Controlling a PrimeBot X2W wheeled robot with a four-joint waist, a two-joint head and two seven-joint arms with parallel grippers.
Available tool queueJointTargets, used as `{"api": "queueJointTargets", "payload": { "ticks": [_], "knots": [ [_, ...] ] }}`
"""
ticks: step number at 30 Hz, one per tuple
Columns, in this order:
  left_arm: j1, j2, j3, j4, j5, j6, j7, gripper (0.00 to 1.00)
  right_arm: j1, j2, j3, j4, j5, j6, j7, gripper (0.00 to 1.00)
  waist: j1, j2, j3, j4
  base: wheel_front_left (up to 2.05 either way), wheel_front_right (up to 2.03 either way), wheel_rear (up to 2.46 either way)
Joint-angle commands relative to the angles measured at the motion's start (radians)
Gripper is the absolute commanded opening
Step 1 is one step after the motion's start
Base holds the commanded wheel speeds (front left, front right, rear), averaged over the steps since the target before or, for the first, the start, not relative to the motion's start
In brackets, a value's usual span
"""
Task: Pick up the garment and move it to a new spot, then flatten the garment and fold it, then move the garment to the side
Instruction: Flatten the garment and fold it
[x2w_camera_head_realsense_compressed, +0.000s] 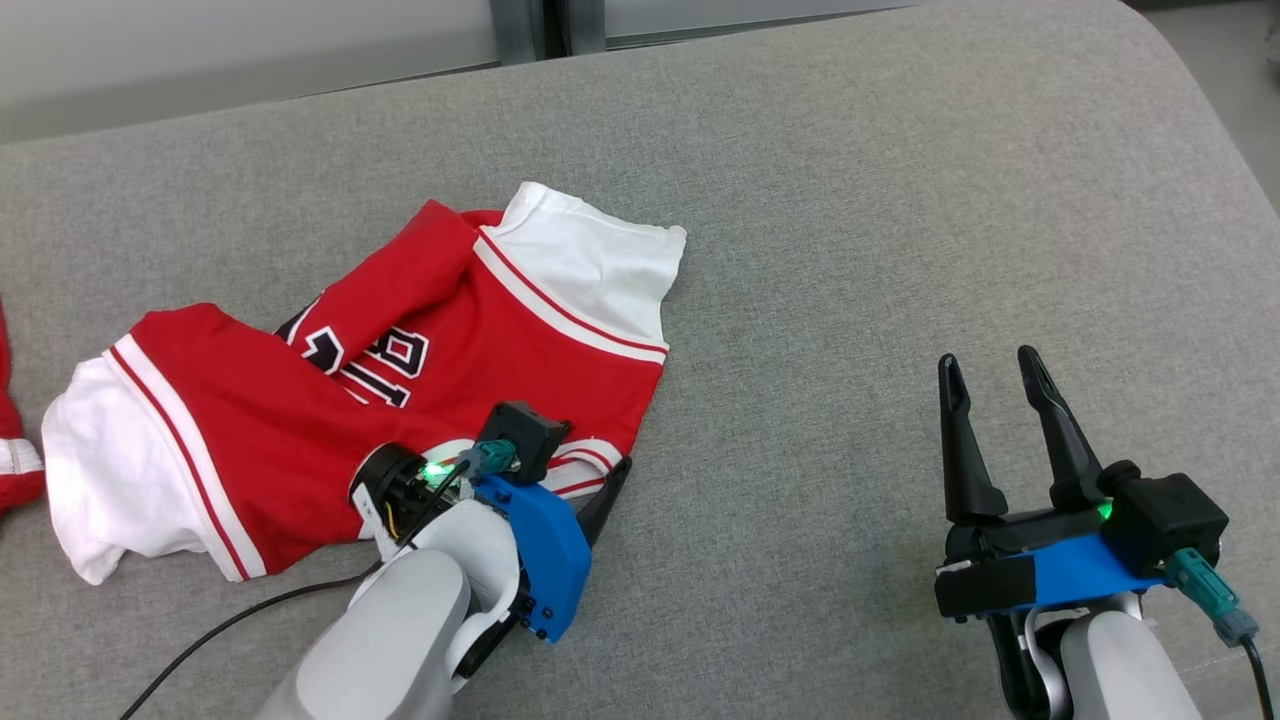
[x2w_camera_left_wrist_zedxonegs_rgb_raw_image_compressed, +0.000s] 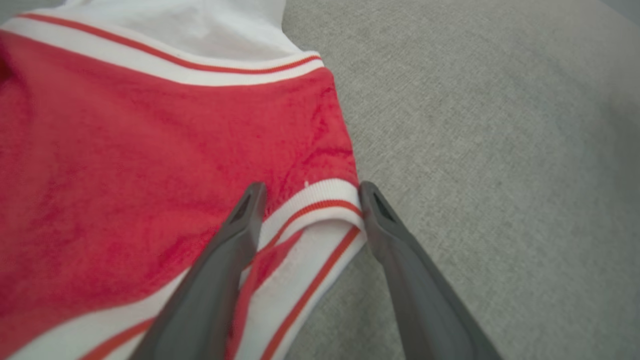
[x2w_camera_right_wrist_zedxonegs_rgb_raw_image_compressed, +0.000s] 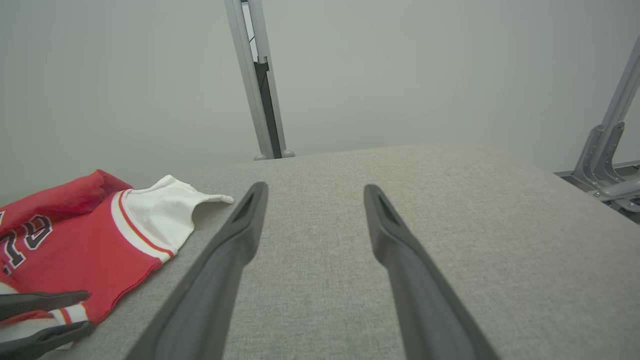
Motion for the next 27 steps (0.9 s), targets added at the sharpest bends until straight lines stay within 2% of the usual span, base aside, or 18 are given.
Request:
{"api": "queueJointTargets", "payload": {
  "ticks": [1, 6, 7, 8, 18, 23, 27],
  "knots": [
    [-0.002, 0.014, -0.021, 0.014, -0.017, -0.001, 0.039, 1.00, -0.009, 0.000, -0.004, -0.002, 0.006, 0.000, -0.001, 1.00, -0.0001, 0.0000, 0.000, 0.000, 0.00, 0.00, 0.00],
    [0.002, 0.038, -0.074, 0.035, -0.050, -0.001, 0.120, 1.00, -0.010, 0.000, -0.001, -0.002, 0.006, 0.000, -0.001, 1.00, -0.0001, 0.0000, -0.003, 0.001, 0.00, 0.00, 0.00],
    [0.001, 0.041, -0.078, 0.034, -0.056, -0.001, 0.121, 0.06, -0.010, 0.000, -0.001, -0.002, 0.005, 0.000, -0.001, 1.00, -0.0001, 0.0000, -0.004, 0.003, 0.00, 0.00, 0.00],
    [0.000, 0.043, -0.083, 0.033, -0.061, -0.001, 0.120, 0.00, -0.009, 0.000, -0.001, -0.002, 0.005, 0.000, -0.001, 1.00, -0.0001, 0.0000, -0.005, 0.004, 0.00, 0.00, 0.00],
    [0.048, 0.053, -0.078, -0.063, -0.145, -0.001, 0.059, 0.00, 0.033, 0.000, -0.016, 0.012, -0.006, 0.000, -0.001, 1.00, -0.0001, 0.0000, -0.073, 0.072, 0.00, 0.00, 0.00],
    [0.135, 0.115, -0.073, -0.198, -0.183, 0.010, 0.100, 0.00, 0.057, 0.000, -0.025, 0.018, -0.013, 0.000, -0.001, 1.00, -0.0001, 0.0000, -0.120, 0.133, 0.00, 0.00, 0.00],
    [0.234, 0.194, -0.054, -0.335, -0.220, 0.053, 0.168, 0.00, 0.073, 0.000, -0.024, 0.023, -0.013, 0.000, -0.001, 1.00, -0.0001, 0.0000, -0.147, 0.180, 0.00, 0.00, 0.00]
  ]
}}
